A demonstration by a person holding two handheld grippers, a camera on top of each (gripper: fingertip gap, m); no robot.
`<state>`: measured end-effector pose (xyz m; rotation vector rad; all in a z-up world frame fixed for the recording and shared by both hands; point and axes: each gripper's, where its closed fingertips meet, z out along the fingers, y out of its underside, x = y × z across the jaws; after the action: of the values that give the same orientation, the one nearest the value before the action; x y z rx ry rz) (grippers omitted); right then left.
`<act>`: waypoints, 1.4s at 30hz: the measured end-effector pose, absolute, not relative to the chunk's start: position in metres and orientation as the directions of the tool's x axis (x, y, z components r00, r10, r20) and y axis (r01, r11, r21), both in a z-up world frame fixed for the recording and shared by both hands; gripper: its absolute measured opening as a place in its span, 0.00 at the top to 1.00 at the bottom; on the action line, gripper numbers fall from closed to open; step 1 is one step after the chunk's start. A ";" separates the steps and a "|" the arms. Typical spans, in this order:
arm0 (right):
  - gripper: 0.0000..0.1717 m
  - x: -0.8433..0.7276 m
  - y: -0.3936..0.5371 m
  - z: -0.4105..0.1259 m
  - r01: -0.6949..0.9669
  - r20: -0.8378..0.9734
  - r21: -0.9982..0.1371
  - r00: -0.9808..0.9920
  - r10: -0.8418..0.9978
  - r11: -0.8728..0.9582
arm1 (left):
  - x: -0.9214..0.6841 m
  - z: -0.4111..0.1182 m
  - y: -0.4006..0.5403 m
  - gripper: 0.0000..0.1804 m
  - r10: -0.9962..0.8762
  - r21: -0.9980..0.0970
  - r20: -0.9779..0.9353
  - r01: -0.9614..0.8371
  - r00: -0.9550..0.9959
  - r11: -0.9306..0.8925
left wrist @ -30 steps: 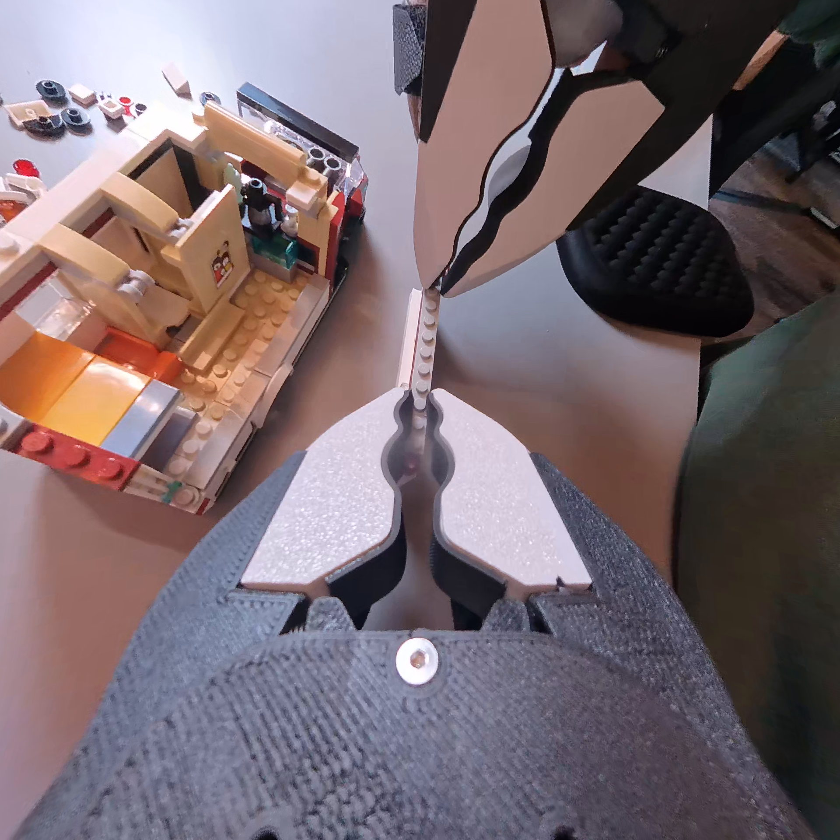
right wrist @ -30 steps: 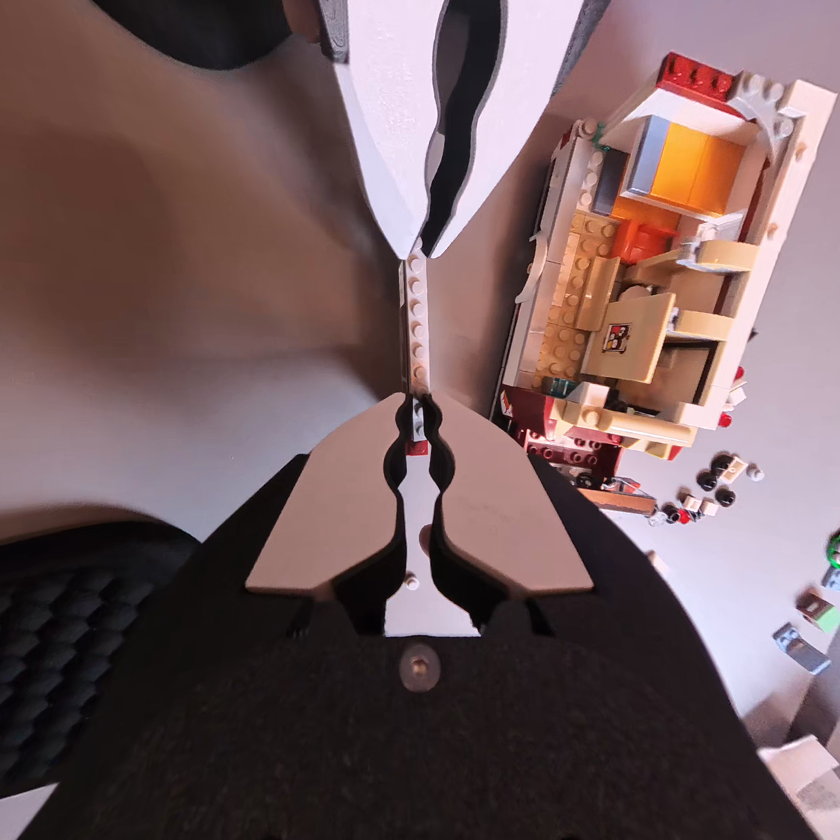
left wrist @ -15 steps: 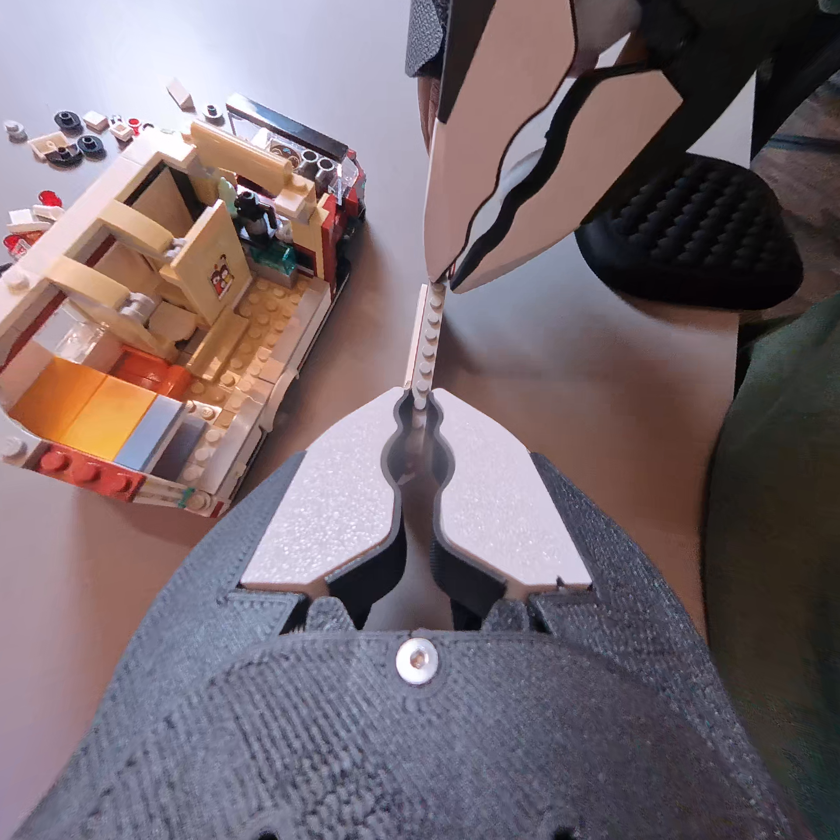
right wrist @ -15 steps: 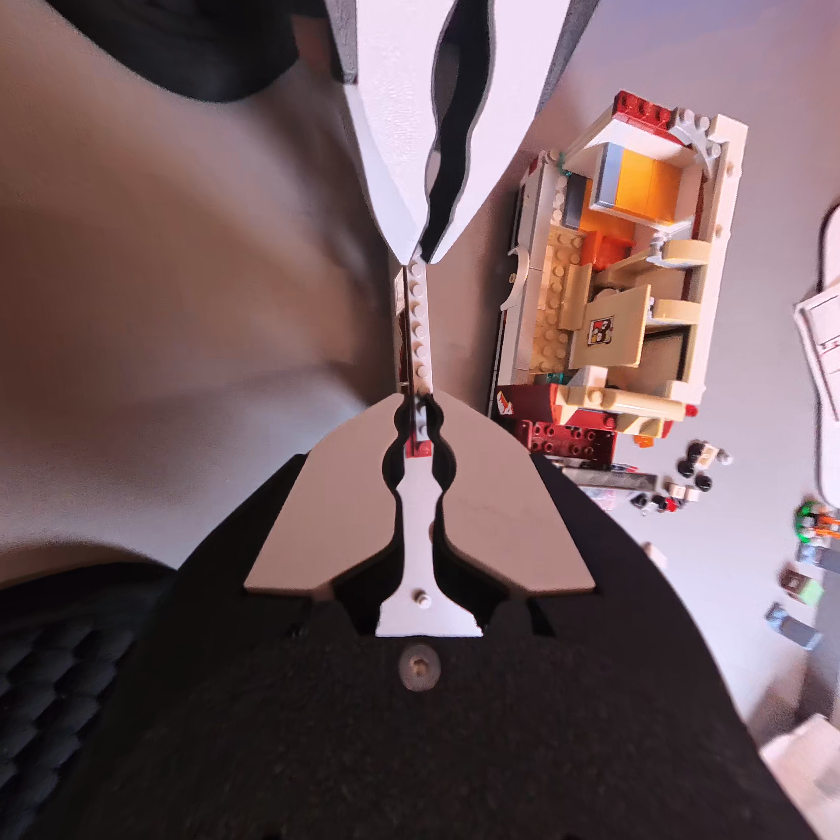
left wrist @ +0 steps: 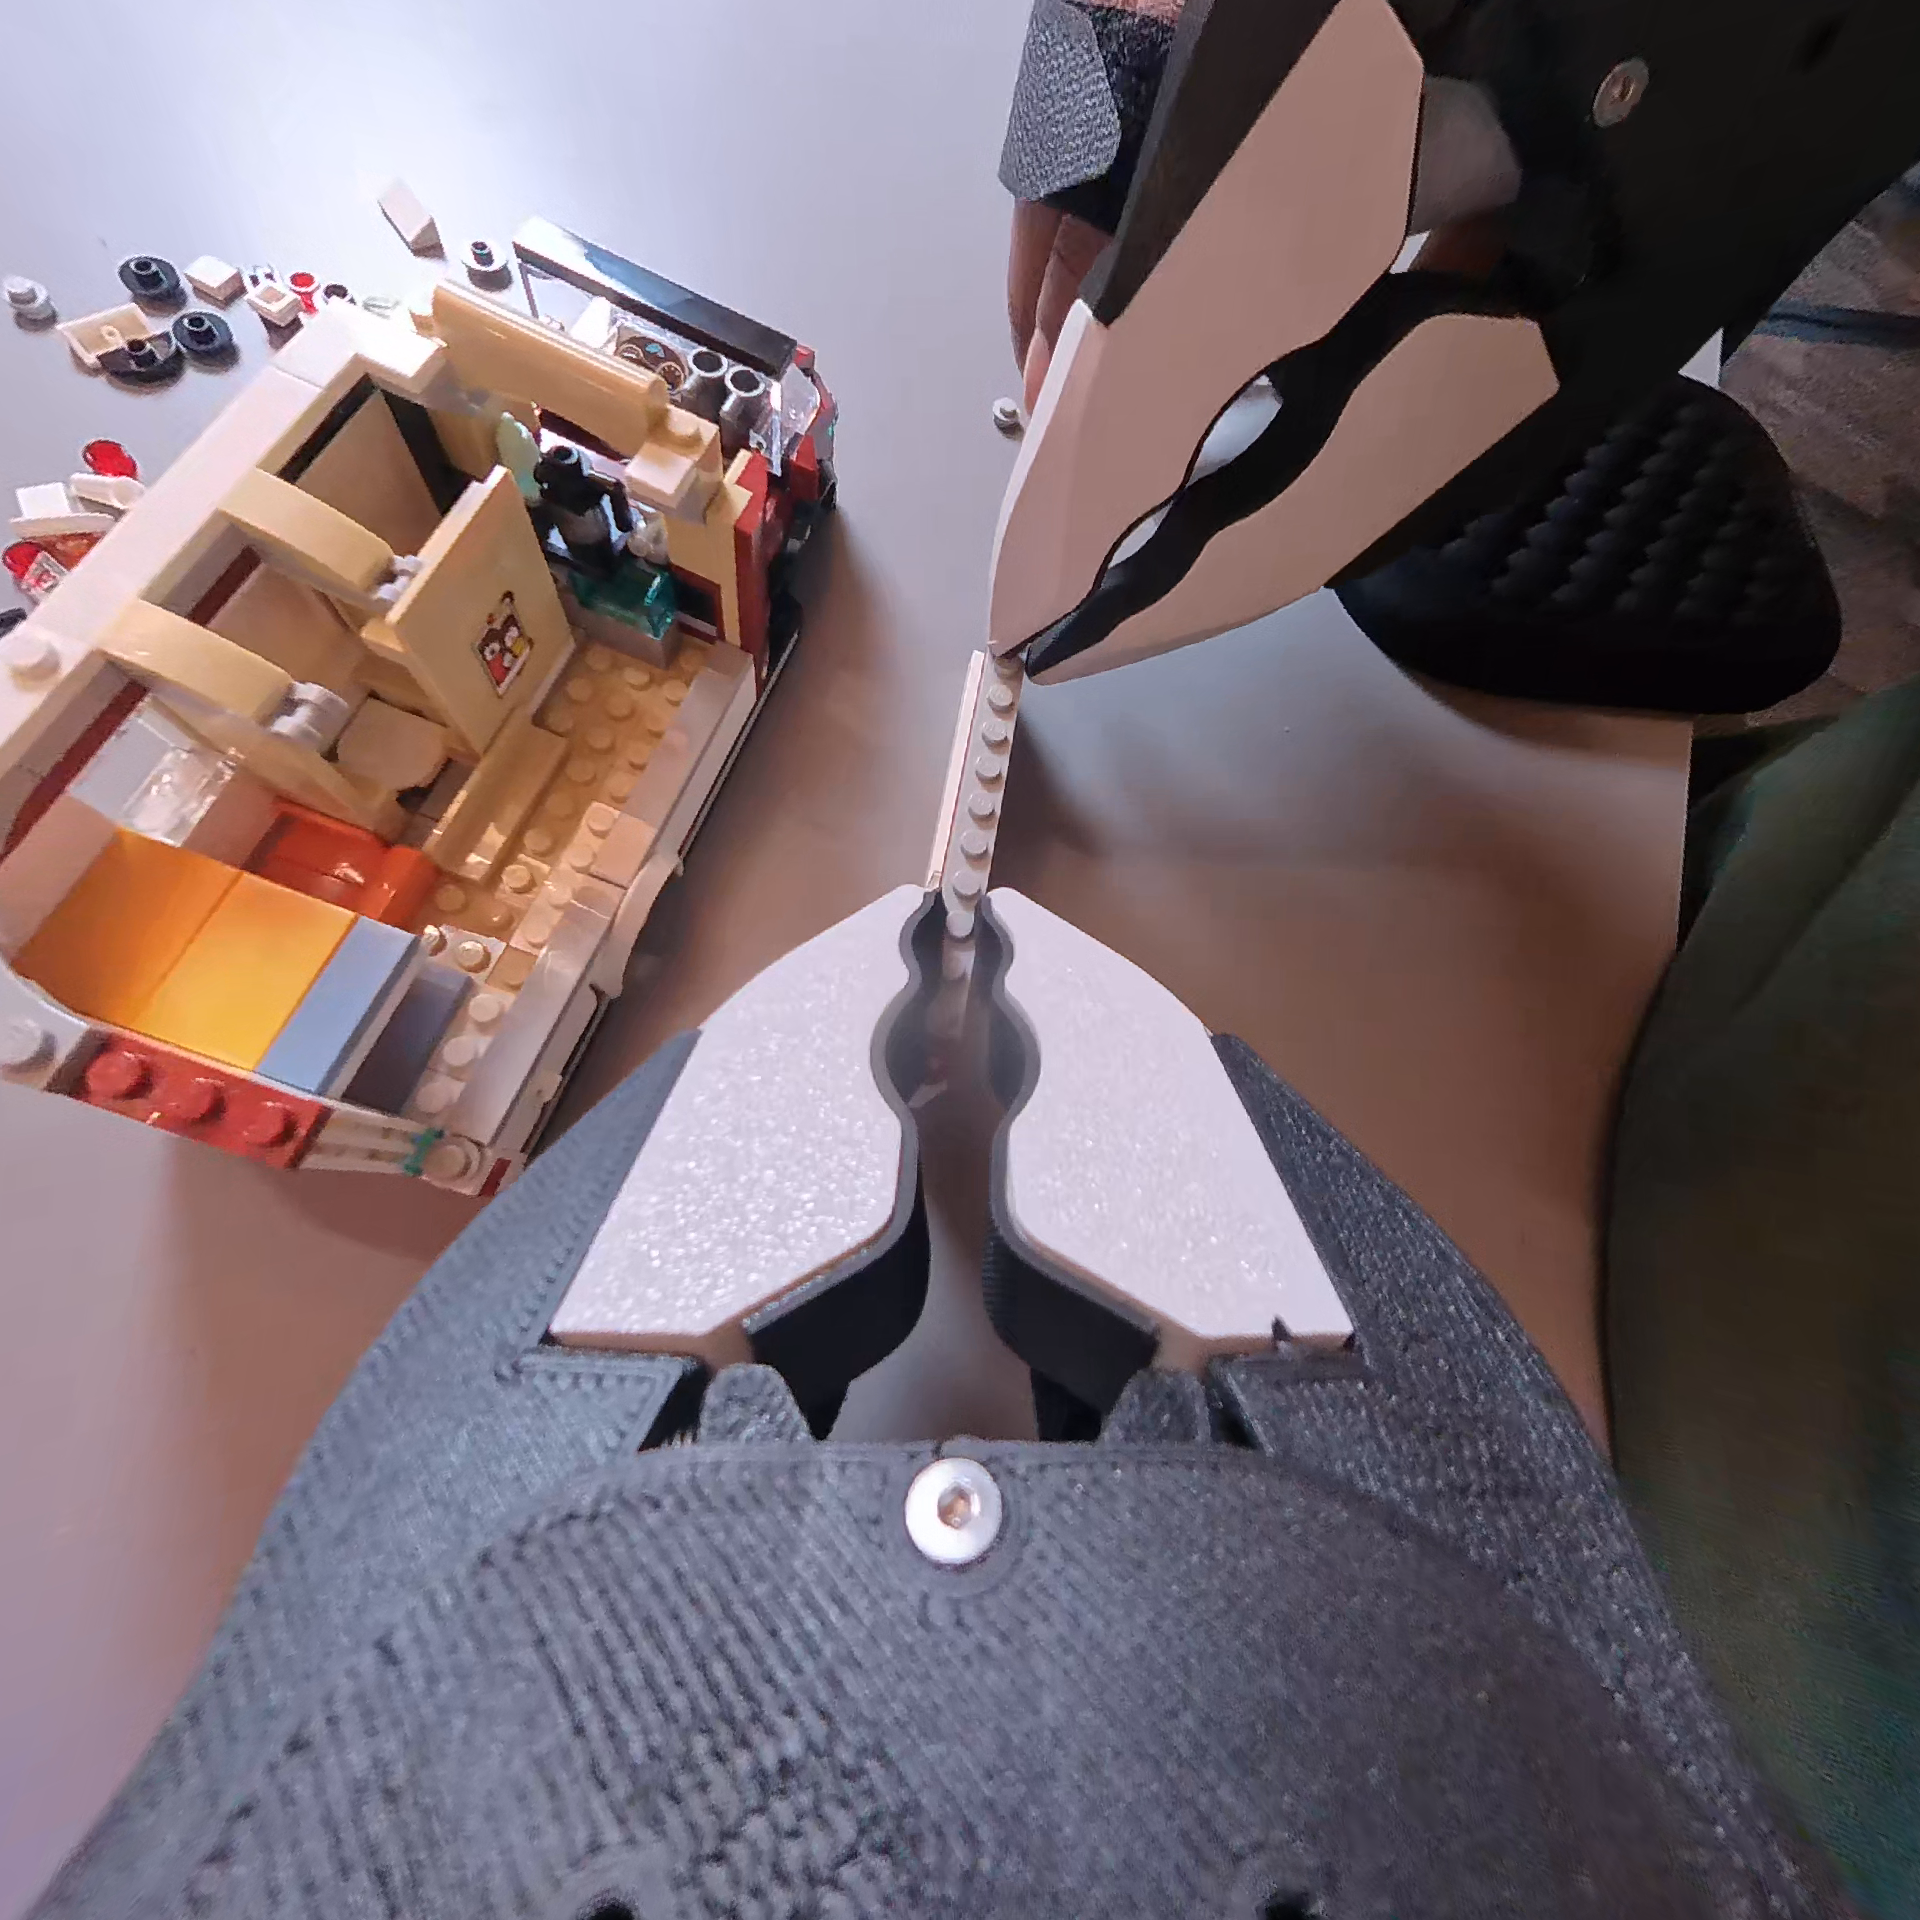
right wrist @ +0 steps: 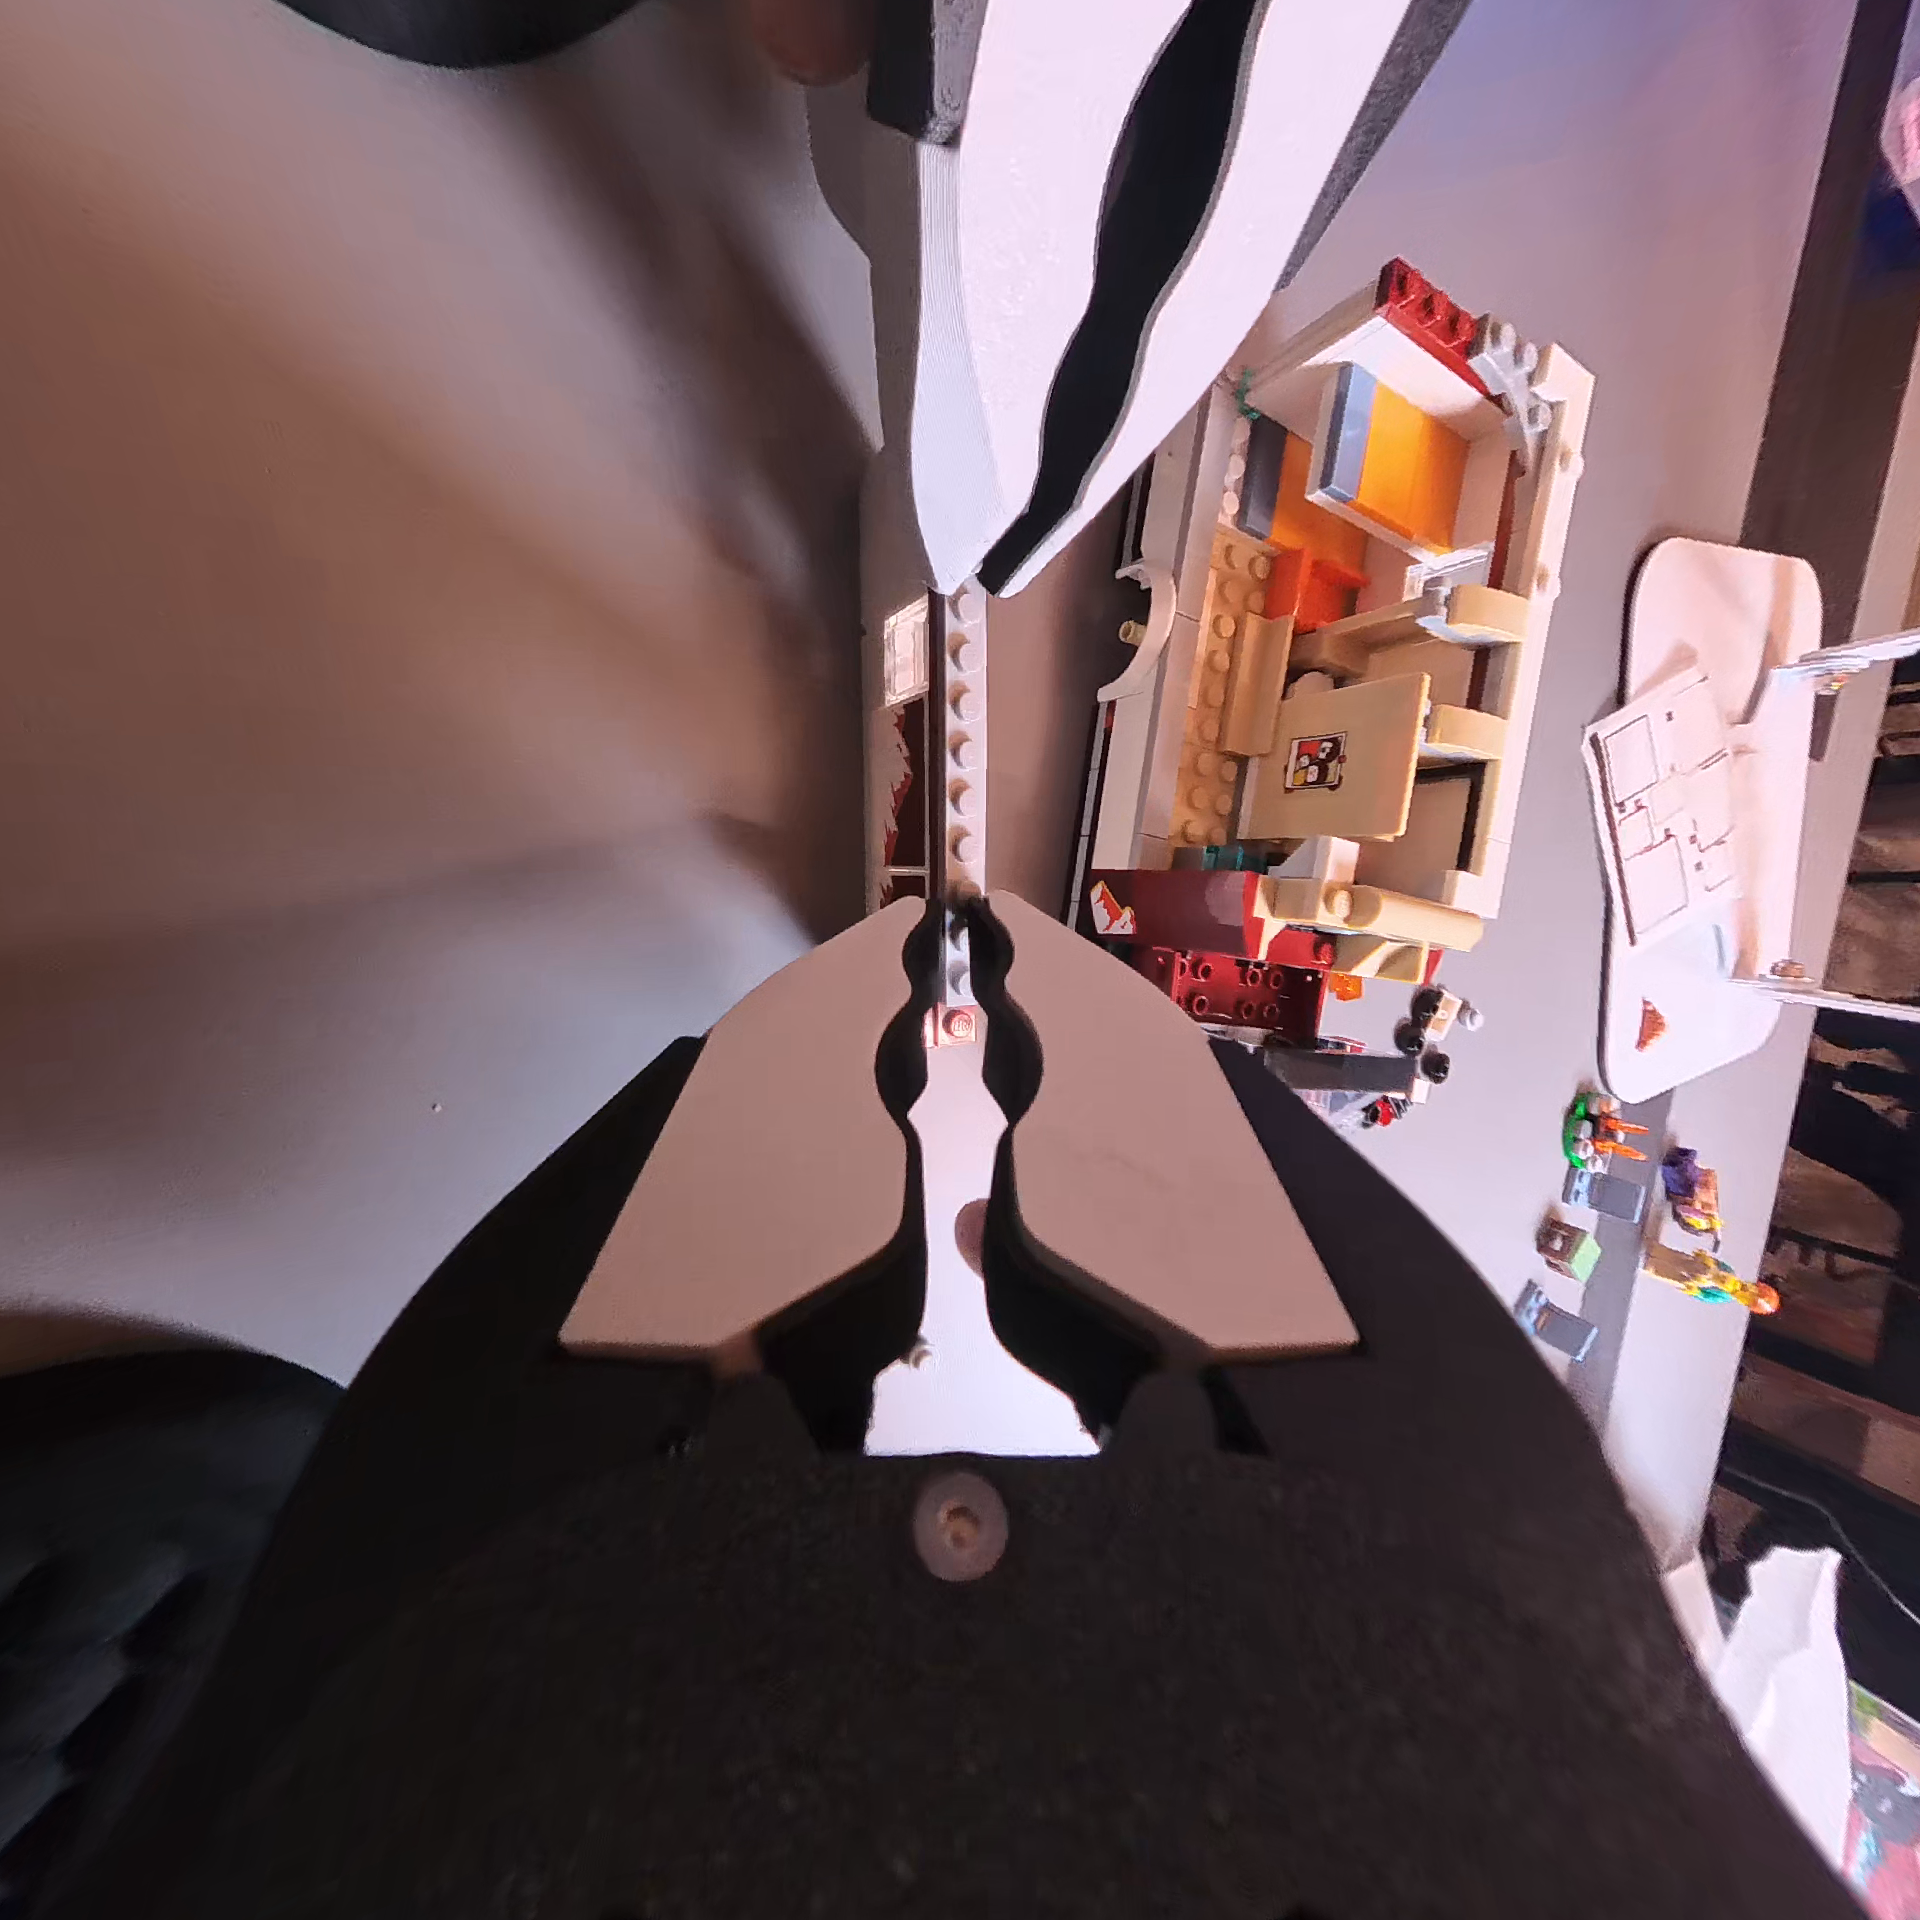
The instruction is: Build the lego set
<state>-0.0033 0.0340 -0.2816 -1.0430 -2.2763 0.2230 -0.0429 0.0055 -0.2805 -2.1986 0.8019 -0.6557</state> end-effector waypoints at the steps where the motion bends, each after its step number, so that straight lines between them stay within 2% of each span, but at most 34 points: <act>1: 0.97 -0.003 0.034 -0.282 0.632 0.468 -0.388 -0.492 0.734 0.671 | -0.043 -0.281 0.005 0.96 -0.700 -0.745 0.214 -0.350 0.681 -0.567; 6: 0.97 -0.004 0.034 -0.282 0.636 0.517 -0.364 -0.470 0.715 0.681 | -0.043 -0.281 0.005 0.96 -0.700 -0.744 0.206 -0.356 0.683 -0.566; 10: 0.97 -0.004 0.033 -0.281 0.644 0.453 -0.432 -0.450 0.770 0.631 | -0.043 -0.280 0.006 0.96 -0.701 -0.744 0.213 -0.353 0.680 -0.568; 13: 0.88 -0.003 0.028 -0.280 0.667 0.346 -0.478 -0.455 0.821 0.571 | -0.043 -0.280 0.006 0.96 -0.702 -0.744 0.208 -0.356 0.681 -0.565; 14: 0.88 -0.006 0.024 -0.276 0.659 0.323 -0.505 -0.455 0.830 0.557 | -0.043 -0.280 0.006 0.96 -0.703 -0.743 0.211 -0.356 0.679 -0.566; 16: 0.89 -0.016 0.018 -0.270 0.648 0.291 -0.540 -0.455 0.841 0.537 | -0.043 -0.279 0.006 0.96 -0.707 -0.744 0.215 -0.356 0.674 -0.566; 22: 0.95 -0.035 0.010 -0.277 0.662 0.218 -0.532 -0.497 0.840 0.529 | -0.042 -0.277 0.006 0.96 -0.725 -0.771 0.200 -0.351 0.659 -0.531; 24: 0.97 -0.036 0.011 -0.278 0.663 0.211 -0.530 -0.500 0.840 0.528 | -0.043 -0.270 0.003 0.85 -0.738 -0.793 0.190 -0.343 0.647 -0.504; 25: 0.98 -0.035 0.011 -0.280 0.669 0.206 -0.523 -0.502 0.840 0.528 | -0.047 -0.267 0.002 0.83 -0.740 -0.804 0.168 -0.344 0.652 -0.485; 32: 0.98 -0.034 0.013 -0.282 0.675 0.211 -0.507 -0.506 0.837 0.536 | -0.065 -0.296 0.000 0.80 -0.760 -0.764 -0.006 -0.493 0.649 -0.415; 35: 0.92 -0.032 0.013 -0.283 0.698 0.189 -0.493 -0.497 0.847 0.520 | -0.068 -0.308 0.002 0.80 -0.786 -0.718 -0.106 -0.594 0.610 -0.364; 39: 0.72 -0.025 0.014 -0.301 0.780 0.107 -0.457 -0.429 0.897 0.427 | -0.070 -0.308 0.004 0.79 -0.796 -0.726 -0.118 -0.598 0.593 -0.338; 42: 0.69 -0.025 0.018 -0.314 0.827 0.047 -0.450 -0.355 0.934 0.337 | -0.072 -0.308 0.007 0.74 -0.800 -0.737 -0.090 -0.580 0.594 -0.347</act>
<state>-0.0249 0.0184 -0.3136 -1.5735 -2.3084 0.5097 -0.0715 0.0073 -0.3081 -2.0633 1.0902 -0.3699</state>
